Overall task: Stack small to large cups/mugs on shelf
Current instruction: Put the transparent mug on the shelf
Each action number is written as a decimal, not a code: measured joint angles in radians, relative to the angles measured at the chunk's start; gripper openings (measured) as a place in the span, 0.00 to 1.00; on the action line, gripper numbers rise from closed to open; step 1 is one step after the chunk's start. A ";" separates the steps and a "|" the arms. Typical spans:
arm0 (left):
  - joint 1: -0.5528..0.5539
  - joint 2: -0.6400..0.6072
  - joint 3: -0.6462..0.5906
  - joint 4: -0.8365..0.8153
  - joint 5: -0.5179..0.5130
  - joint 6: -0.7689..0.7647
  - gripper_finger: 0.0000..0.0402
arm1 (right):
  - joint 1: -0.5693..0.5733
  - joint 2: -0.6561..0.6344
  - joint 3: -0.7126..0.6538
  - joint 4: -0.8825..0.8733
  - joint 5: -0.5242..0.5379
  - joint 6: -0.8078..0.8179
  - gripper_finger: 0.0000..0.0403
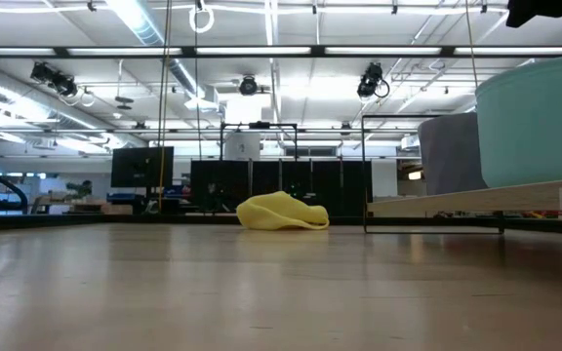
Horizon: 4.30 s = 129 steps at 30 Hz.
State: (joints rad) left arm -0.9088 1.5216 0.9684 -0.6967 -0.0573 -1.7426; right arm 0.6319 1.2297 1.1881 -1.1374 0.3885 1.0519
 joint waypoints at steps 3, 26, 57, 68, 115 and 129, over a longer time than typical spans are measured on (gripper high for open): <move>0.010 0.007 0.000 -0.003 0.003 0.001 0.21 | 0.000 0.000 0.000 0.000 0.000 0.000 0.20; 0.311 0.001 0.031 -0.009 0.029 0.449 0.03 | 0.000 0.000 0.000 -0.002 0.000 0.005 0.20; 0.586 0.500 1.048 -0.457 -0.009 1.179 0.02 | 0.251 0.004 0.000 -0.204 0.034 0.476 0.20; 0.599 0.685 1.101 -0.536 -0.005 1.195 0.02 | 0.277 0.010 -0.046 -0.201 0.041 0.517 0.20; 0.618 0.797 1.099 -0.454 0.006 1.283 0.16 | 0.277 0.010 -0.083 -0.192 0.049 0.518 0.20; 0.615 0.697 1.100 -0.504 0.010 1.248 0.29 | 0.274 0.010 -0.083 -0.135 0.050 0.438 0.20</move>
State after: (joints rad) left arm -0.2936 2.2187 2.0686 -1.2007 -0.0476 -0.4947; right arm 0.9058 1.2392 1.1049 -1.2722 0.4389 1.4897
